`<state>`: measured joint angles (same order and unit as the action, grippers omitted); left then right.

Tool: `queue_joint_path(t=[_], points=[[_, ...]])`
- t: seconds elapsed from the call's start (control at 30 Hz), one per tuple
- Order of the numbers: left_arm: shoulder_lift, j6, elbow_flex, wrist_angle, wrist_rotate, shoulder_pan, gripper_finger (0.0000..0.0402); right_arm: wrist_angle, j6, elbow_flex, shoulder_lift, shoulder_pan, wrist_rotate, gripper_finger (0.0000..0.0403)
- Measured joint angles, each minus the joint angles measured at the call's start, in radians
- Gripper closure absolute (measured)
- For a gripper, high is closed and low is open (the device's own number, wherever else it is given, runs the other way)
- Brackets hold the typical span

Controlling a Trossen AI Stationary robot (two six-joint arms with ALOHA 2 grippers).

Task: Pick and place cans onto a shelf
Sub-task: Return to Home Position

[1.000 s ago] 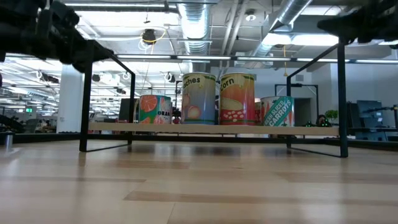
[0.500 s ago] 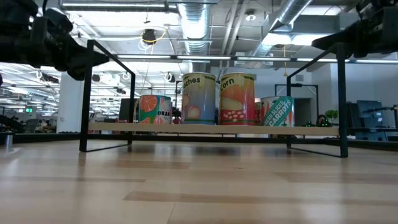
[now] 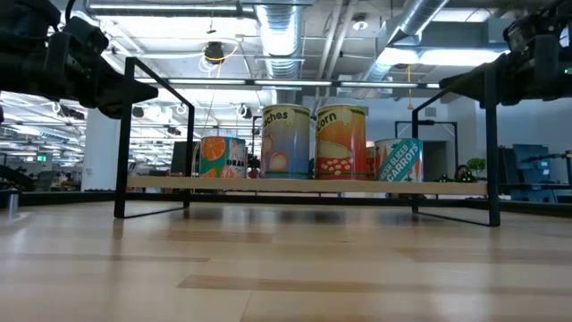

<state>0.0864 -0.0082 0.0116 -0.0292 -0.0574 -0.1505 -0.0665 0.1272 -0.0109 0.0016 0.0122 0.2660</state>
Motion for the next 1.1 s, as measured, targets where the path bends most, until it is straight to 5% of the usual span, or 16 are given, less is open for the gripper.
queue_joint_path(t=[1.1], points=[[0.001, -0.027, -0.001, 0.001, 0.006, 0.000, 0.0401, 0.019, -0.023, 0.000, 0.001, 0.108, 0.023, 0.0374]])
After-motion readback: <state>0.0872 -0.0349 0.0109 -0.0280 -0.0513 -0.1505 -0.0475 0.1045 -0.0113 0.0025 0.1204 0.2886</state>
